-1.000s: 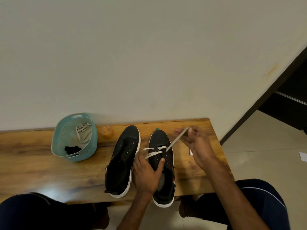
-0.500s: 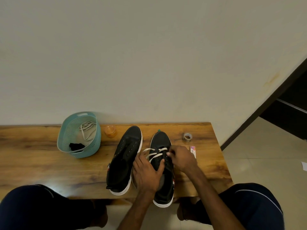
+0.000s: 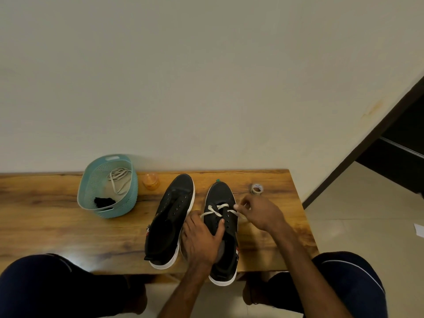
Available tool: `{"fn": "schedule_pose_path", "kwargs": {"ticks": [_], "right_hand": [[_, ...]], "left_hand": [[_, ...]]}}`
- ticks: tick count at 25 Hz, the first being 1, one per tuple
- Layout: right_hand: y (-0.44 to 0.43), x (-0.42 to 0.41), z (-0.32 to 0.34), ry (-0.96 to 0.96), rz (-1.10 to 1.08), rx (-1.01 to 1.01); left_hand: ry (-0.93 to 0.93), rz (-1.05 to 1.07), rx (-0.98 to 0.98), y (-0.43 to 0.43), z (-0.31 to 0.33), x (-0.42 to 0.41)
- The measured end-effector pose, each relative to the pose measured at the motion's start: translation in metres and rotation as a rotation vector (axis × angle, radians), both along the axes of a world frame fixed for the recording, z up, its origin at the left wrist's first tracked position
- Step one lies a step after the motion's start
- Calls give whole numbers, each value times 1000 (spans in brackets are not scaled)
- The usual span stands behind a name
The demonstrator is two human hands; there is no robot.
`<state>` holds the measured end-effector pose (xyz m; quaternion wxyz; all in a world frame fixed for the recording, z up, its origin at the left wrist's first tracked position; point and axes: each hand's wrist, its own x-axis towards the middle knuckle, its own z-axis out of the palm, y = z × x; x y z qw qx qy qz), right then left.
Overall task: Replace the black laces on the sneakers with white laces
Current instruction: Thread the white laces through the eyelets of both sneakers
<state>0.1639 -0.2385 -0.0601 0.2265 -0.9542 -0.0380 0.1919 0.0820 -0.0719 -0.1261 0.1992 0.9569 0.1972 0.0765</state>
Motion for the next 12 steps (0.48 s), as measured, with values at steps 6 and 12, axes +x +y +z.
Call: {"fn": "schedule_pose_path", "kwargs": {"ticks": [6,12], "right_hand": [[18,-7,-8,-26,104,-220],[-13,-7,-9,219,155,-225]], "left_hand": [[-16,-47,-21,1,3,0],[-21,-86,14,-3,7,1]]}}
